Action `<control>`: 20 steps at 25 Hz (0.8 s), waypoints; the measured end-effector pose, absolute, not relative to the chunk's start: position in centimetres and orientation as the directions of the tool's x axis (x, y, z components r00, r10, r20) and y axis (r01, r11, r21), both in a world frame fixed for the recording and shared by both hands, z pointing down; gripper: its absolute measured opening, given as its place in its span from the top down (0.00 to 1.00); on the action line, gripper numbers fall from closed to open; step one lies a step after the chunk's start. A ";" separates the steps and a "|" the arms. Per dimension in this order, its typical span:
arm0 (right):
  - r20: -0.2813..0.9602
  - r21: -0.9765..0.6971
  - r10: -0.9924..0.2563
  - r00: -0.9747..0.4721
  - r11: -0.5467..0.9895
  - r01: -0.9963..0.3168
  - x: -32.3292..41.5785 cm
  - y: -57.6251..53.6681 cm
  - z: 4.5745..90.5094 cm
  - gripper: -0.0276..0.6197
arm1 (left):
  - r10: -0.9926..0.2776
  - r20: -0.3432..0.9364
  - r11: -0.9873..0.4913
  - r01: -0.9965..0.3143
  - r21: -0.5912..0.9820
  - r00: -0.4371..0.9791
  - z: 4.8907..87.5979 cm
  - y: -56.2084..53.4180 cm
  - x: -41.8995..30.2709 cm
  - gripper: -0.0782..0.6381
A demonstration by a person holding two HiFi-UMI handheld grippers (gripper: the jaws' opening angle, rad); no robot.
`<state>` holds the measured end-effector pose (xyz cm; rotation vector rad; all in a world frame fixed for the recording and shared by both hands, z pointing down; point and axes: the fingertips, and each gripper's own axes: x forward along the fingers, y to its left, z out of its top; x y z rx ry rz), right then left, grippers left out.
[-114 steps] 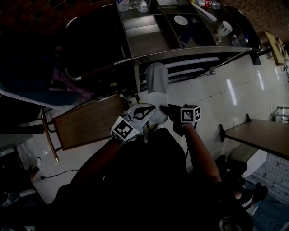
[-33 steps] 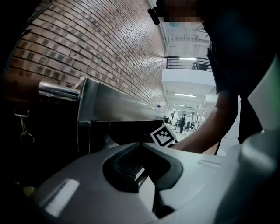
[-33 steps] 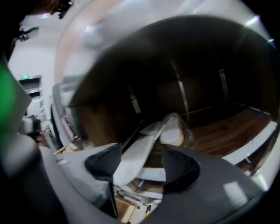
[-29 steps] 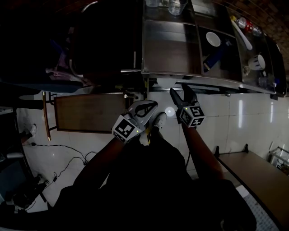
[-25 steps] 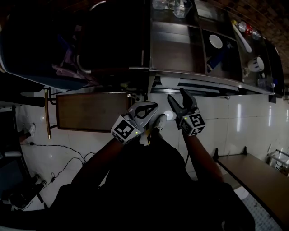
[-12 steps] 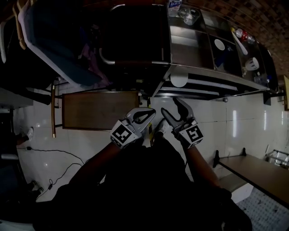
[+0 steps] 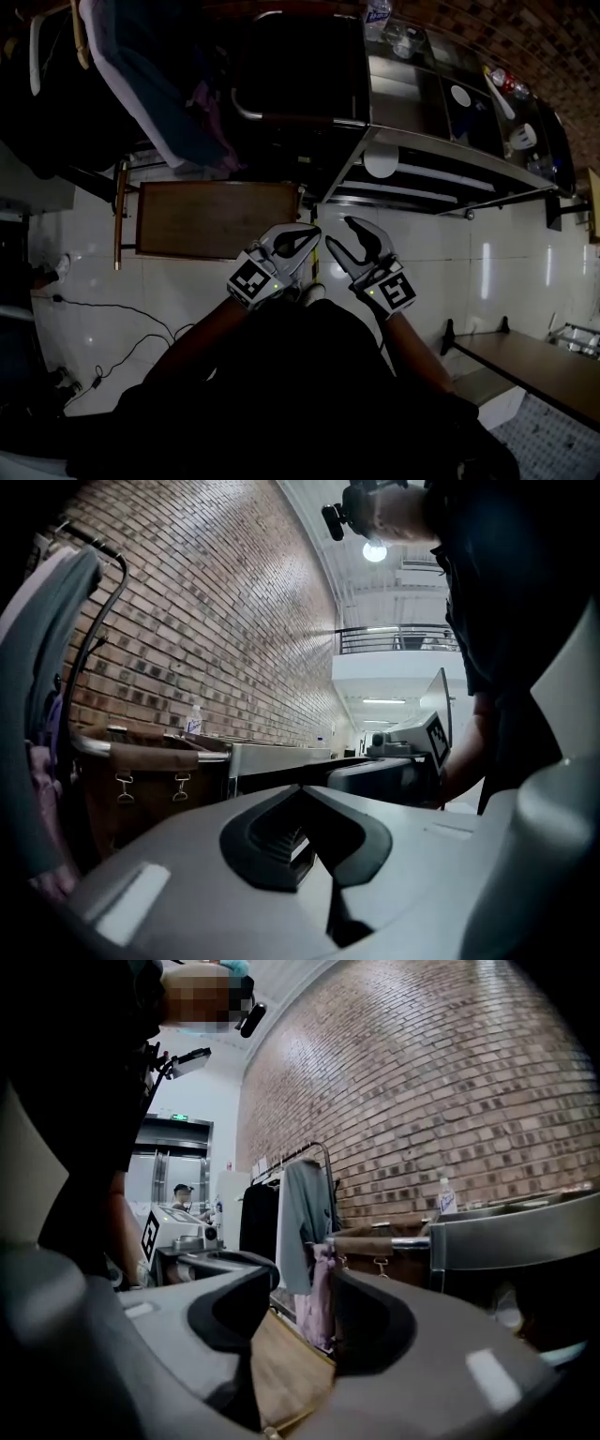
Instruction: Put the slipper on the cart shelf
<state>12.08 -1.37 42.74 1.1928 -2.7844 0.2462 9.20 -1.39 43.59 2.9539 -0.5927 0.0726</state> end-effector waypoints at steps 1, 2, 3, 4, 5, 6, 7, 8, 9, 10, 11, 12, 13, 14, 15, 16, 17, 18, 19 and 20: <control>0.152 -0.105 -0.699 -0.699 0.691 -0.715 11.7 -0.9 42.5 0.67 | -0.394 0.072 -0.908 -0.400 0.124 0.916 43.3 -1.0 8.9 0.89; 0.146 -0.105 -0.689 -0.710 0.703 -0.704 11.4 -0.3 42.3 0.71 | -0.406 0.074 -0.902 -0.413 0.130 0.911 43.1 -0.6 8.5 0.89; 0.139 -0.107 -0.679 -0.721 0.714 -0.692 11.1 0.2 42.1 0.75 | -0.417 0.076 -0.897 -0.424 0.127 0.906 43.0 0.0 8.2 0.89; 0.132 -0.112 -0.669 -0.731 0.723 -0.682 10.8 0.8 41.9 0.80 | -0.427 0.076 -0.894 -0.433 0.115 0.901 43.0 0.5 7.9 0.89; 0.127 -0.115 -0.661 -0.740 0.731 -0.673 10.6 1.4 41.7 0.84 | -0.434 0.072 -0.892 -0.440 0.101 0.898 43.0 1.1 7.7 0.89; 0.124 -0.116 -0.654 -0.746 0.737 -0.665 10.4 2.0 41.6 0.87 | -0.442 0.070 -0.890 -0.447 0.094 0.894 42.8 1.7 7.5 0.89; 0.121 -0.114 -0.648 -0.752 0.743 -0.659 10.2 2.5 41.5 0.88 | -0.450 0.069 -0.886 -0.455 0.094 0.890 42.6 2.3 7.2 0.89; 0.120 -0.113 -0.643 -0.757 0.749 -0.654 9.9 2.9 41.4 0.90 | -0.460 0.071 -0.880 -0.465 0.098 0.885 42.4 2.8 6.8 0.89; 0.120 -0.112 -0.636 -0.763 0.755 -0.647 9.5 3.3 41.3 0.92 | -0.472 0.074 -0.872 -0.477 0.106 0.879 42.1 3.2 6.4 0.89; 0.118 -0.112 -0.628 -0.769 0.761 -0.639 9.1 3.7 41.2 0.94 | -0.483 0.079 -0.865 -0.490 0.113 0.872 41.8 3.7 6.0 0.89; 0.114 -0.115 -0.621 -0.776 0.767 -0.631 8.7 4.1 41.0 0.95 | -0.492 0.082 -0.859 -0.499 0.115 0.867 41.6 4.1 5.6 0.89; 0.109 -0.119 -0.614 -0.781 0.772 -0.624 8.3 4.4 40.8 0.95 | -0.498 0.084 -0.856 -0.505 0.113 0.863 41.4 4.5 5.1 0.89; 0.105 -0.124 -0.609 -0.786 0.776 -0.618 7.9 4.6 40.6 0.95 | -0.503 0.085 -0.853 -0.509 0.110 0.860 41.2 4.8 4.7 0.89; 0.101 -0.126 -0.605 -0.790 0.780 -0.613 7.4 4.8 40.5 0.95 | -0.507 0.085 -0.852 -0.513 0.105 0.858 41.0 4.9 4.3 0.89; 0.099 -0.124 -0.601 -0.793 0.783 -0.609 6.8 5.0 40.4 0.95 | -0.511 0.084 -0.850 -0.517 0.100 0.855 40.8 5.1 3.7 0.89; 0.097 -0.122 -0.598 -0.796 0.786 -0.606 6.2 5.2 40.4 0.95 | -0.515 0.084 -0.848 -0.522 0.096 0.853 40.7 5.2 3.1 0.89; 0.097 -0.119 -0.596 -0.797 0.788 -0.604 5.6 5.4 40.4 0.96 | -0.519 0.085 -0.846 -0.525 0.091 0.850 40.7 5.3 2.4 0.89; 0.098 -0.117 -0.596 -0.797 0.789 -0.603 4.9 5.6 40.4 0.95 | -0.522 0.084 -0.845 -0.528 0.083 0.849 40.7 5.3 1.7 0.89; 0.098 -0.117 -0.596 -0.797 0.789 -0.603 4.2 5.7 40.3 0.95 | -0.524 0.081 -0.845 -0.529 0.075 0.848 40.7 5.3 1.0 0.89; 0.097 -0.121 -0.597 -0.796 0.787 -0.605 3.5 5.7 40.2 0.96 | -0.525 0.078 -0.845 -0.530 0.070 0.847 40.7 5.3 0.3 0.89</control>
